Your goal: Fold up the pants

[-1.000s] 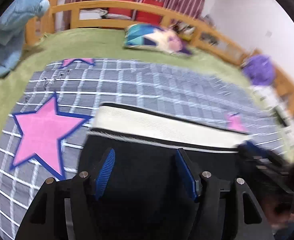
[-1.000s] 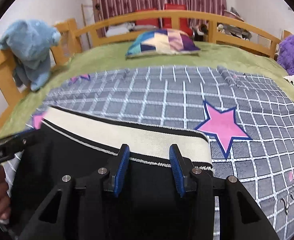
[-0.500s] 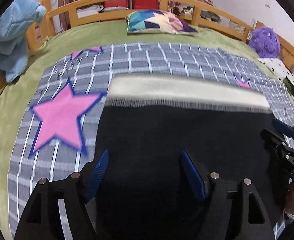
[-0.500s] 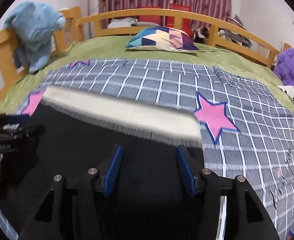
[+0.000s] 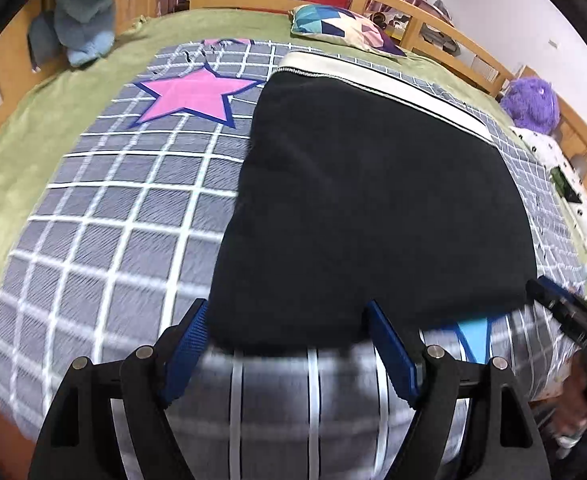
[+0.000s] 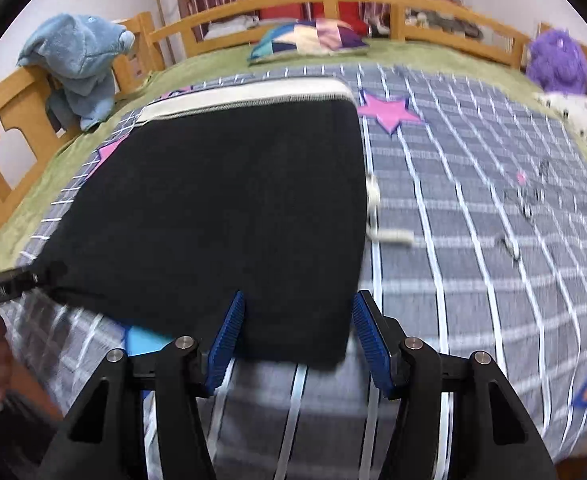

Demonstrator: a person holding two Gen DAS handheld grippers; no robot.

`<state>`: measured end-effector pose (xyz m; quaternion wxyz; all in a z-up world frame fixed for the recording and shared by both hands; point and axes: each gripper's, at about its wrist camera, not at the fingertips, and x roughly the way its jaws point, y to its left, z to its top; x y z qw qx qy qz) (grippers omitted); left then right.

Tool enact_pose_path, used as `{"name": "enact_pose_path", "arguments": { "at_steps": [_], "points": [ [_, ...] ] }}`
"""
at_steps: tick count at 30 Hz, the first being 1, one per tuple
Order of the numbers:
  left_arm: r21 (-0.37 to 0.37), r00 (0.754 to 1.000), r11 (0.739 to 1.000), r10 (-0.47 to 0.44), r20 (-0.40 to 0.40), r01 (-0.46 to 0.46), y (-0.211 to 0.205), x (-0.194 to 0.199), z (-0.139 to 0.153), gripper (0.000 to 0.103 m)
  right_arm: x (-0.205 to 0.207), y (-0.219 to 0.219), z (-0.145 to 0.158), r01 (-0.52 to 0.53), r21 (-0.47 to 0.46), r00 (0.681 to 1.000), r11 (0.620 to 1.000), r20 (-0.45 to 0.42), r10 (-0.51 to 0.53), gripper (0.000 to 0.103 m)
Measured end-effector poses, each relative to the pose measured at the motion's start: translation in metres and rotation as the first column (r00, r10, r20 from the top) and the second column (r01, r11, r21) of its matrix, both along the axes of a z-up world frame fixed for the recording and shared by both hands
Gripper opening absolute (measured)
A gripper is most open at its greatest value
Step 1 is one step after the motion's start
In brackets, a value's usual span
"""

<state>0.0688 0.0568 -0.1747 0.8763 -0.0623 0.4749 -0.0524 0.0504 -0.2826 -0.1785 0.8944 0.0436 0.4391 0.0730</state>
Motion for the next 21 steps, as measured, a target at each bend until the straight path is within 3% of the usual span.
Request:
{"name": "enact_pose_path", "arguments": {
  "at_steps": [3,8,12,18,20,21],
  "points": [
    [0.012,1.0,1.0,-0.016,0.013,0.016,-0.008,-0.021,0.024,0.076,-0.016,-0.003,0.018,0.022,0.027,1.0,0.999,0.006,-0.022,0.056],
    [0.026,0.988,0.999,-0.022,0.153,0.018,-0.021,-0.057,0.084,0.078,-0.051,0.001,0.076,0.029,0.046,0.994,0.998,0.105,-0.034,0.057],
    [-0.01,0.972,1.0,-0.008,0.236,0.011,-0.025,-0.085,0.122,0.078,-0.079,0.009,0.111,0.037,0.005,0.983,0.999,0.182,-0.037,0.067],
    [0.031,0.962,0.999,0.019,0.272,-0.029,-0.035,-0.103,0.142,0.079,-0.107,0.014,0.132,0.056,-0.077,0.978,0.995,0.204,-0.039,0.073],
    [0.05,0.96,0.998,0.024,0.279,-0.04,-0.04,-0.108,0.145,0.081,-0.113,0.011,0.136,0.072,-0.082,0.977,0.994,0.205,-0.054,0.088],
    [0.061,0.957,0.997,0.024,0.29,-0.043,-0.042,-0.111,0.148,0.082,-0.115,0.009,0.137,0.077,-0.078,0.976,0.994,0.21,-0.059,0.089]
  ]
}}
